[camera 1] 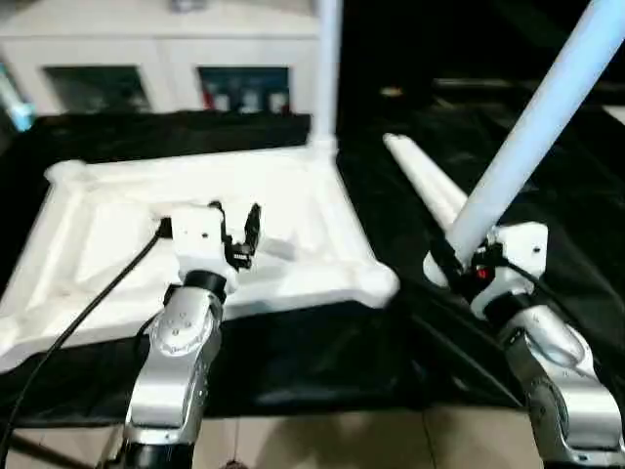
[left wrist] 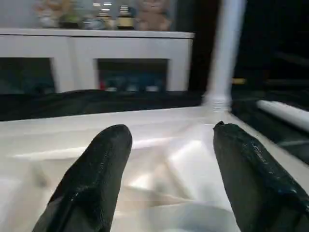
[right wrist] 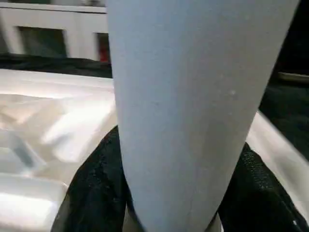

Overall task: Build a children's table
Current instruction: Insert table leg to table base

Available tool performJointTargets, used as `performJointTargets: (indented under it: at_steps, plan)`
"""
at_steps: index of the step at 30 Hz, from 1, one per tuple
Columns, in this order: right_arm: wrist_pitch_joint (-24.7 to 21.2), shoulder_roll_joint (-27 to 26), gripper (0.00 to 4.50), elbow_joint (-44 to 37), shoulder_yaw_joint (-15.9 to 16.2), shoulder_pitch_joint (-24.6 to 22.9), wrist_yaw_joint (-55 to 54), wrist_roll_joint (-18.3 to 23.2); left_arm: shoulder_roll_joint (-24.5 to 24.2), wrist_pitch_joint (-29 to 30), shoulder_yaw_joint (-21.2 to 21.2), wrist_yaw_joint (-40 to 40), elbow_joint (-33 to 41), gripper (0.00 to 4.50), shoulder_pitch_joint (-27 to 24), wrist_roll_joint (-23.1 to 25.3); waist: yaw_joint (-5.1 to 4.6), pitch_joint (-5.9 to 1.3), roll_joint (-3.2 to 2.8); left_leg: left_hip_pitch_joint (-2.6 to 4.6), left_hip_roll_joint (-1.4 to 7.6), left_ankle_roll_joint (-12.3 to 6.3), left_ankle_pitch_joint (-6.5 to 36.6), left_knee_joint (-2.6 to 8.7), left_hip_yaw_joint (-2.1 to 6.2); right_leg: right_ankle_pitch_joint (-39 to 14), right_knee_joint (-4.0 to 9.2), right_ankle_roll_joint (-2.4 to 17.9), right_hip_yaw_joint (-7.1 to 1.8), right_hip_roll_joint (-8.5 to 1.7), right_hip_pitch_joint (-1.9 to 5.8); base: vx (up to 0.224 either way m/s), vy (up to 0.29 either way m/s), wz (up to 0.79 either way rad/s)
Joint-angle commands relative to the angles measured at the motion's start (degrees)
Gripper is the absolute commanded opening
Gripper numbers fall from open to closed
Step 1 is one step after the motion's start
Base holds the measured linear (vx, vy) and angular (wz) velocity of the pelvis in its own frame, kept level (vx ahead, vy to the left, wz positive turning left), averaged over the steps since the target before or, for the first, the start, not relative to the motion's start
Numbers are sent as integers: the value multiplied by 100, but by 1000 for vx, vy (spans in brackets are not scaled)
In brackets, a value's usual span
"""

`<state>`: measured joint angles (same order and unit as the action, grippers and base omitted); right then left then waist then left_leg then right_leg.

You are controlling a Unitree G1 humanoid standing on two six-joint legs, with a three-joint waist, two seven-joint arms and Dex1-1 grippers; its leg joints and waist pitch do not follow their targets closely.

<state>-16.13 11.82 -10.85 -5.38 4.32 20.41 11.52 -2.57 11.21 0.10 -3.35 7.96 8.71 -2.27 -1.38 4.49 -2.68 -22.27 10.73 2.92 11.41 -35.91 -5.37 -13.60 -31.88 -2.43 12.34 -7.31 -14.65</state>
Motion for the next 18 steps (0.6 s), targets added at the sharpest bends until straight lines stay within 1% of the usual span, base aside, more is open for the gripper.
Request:
performJointTargets:
  at_steps: [1, 2, 3, 4, 5, 6, 7, 8, 9, 10, 11, 12, 13, 14, 15, 16, 17, 18]
  plan:
    - [84, -30, 193, 12, 136, 90, 58, 15, -11, -19, 25, 73, -26, 312, -4, 104, 23, -252, 21, -109, -82, -493, 2737, 479, -18, -3840, 616, 587, -166, -184, 353, 114, 44, 67]
    - [76, -49, 193, 11, 149, 89, 58, 20, -14, -12, 32, 104, -26, 312, -2, 118, 21, -273, -10, -12, -89, -655, 2581, 529, 39, -3321, 586, 771, -176, -70, 377, 131, 43, 75]
    - [47, -167, 193, 3, 147, 76, 83, 179, -37, -72, 66, 169, -64, 312, 14, 129, -154, -408, -78, 700, 226, -667, 2642, 595, 121, -2423, 339, 1083, -379, 155, -29, 208, -6, 63]
    - [43, -173, 193, 3, 146, 76, 83, 186, -37, -75, 68, 172, -66, 312, 15, 129, -244, -402, -24, 790, 414, -898, 2558, 709, 418, -1758, 15, 1184, -407, 270, -142, 208, -6, 63]
    - [-5, -219, 193, 2, 144, 71, 79, 257, -30, -132, 105, 189, -75, 312, 21, 107, -261, -457, -57, 1095, 664, -1587, 1505, 648, 658, -771, -457, 936, -644, 286, -570, 236, -17, 37]
    - [15, -232, 193, 7, 184, 68, 104, 265, 8, -183, 160, 161, -61, 312, 21, 7, -232, -537, -2, 1131, 759, -2545, -244, 444, 728, -268, -700, 441, -817, 145, -853, 195, -17, 14]
    - [48, -224, 193, 4, 222, 59, 138, 251, 3, -148, 155, 142, -51, 312, 19, -2, -177, -593, 30, 1177, 782, -2904, -1666, 259, 763, 20, -741, 224, -976, 34, -1075, 166, -61, 8]
    - [82, -223, 193, -1, 256, 47, 177, 236, -11, -130, 127, 135, -41, 312, 9, 32, -117, -676, 237, 926, 547, -2805, -3515, -15, 606, 1180, -489, 71, -1373, -286, -1095, 67, -71, -4]
    - [88, -233, 193, 5, 248, 47, 183, 248, -8, -151, 110, 110, -38, 312, -2, 23, 108, -692, 516, 94, -333, -1961, -3058, -306, 126, 3533, -420, 0, -1621, -342, -477, -67, -30, 11]
    - [93, -237, 193, 13, 238, 51, 179, 268, -2, -184, 98, 92, -35, 312, -15, 20, 208, -624, 522, -27, -430, -1676, -2285, -251, 39, 4302, -310, 44, -1669, -321, -450, 0, 0, 0]
    - [94, -237, 193, 14, 237, 52, 178, 269, -2, -187, 97, 92, -34, 312, -16, 20, 202, -612, 510, -89, -371, -1401, -1635, -198, 17, 4844, -327, 189, -1690, -331, -416, -21, 1, 26]
    - [112, -224, 193, 40, 232, 55, 171, 281, 20, -200, 103, 89, -46, 312, -30, 0, 231, -691, 411, -33, -299, -704, -793, 2, 0, 5025, -444, 596, -1489, -83, -229, 0, 0, 0]
    - [125, -220, 193, 54, 231, 53, 173, 280, 28, -191, 104, 89, -56, 312, -34, -10, 201, -643, 335, 28, -213, -527, -557, 125, 24, 4240, -392, 761, -1388, -9, -265, 0, 0, 0]
    - [131, -219, 193, 65, 234, 45, 178, 275, 32, -193, 105, 111, -68, 312, -43, 0, 195, -620, 286, 39, -162, -471, -412, 175, 42, 3639, -353, 860, -1353, 8, -278, -9, -58, 2]
    - [133, -217, 193, 68, 236, 42, 178, 276, 35, -196, 108, 115, -72, 312, -45, 6, 203, -563, 226, 124, -33, -378, 18, 250, 49, 2301, -256, 1170, -1304, 37, -373, 0, 0, 0]
    - [108, -191, 193, 70, 260, 26, 165, 251, 72, -184, 161, 119, -98, 312, -44, -38, 204, -535, 213, 159, 12, -348, 261, 279, 38, 1725, -214, 1345, -1295, 39, -399, 0, 0, 0]
    - [92, -179, 193, 67, 271, 21, 158, 236, 90, -172, 189, 116, -107, 312, -41, -71, 194, -461, 189, 216, 85, -281, 921, 370, -5, 686, -128, 1590, -1266, 39, -441, 0, 0, 0]
    - [98, -181, 193, 72, 282, 3, 132, 208, 86, -167, 199, 96, -120, 312, -50, -85, 175, -412, 200, 207, 105, -138, 1544, 426, -39, -235, -66, 1604, -1278, 49, -442, -78, 11, 8]
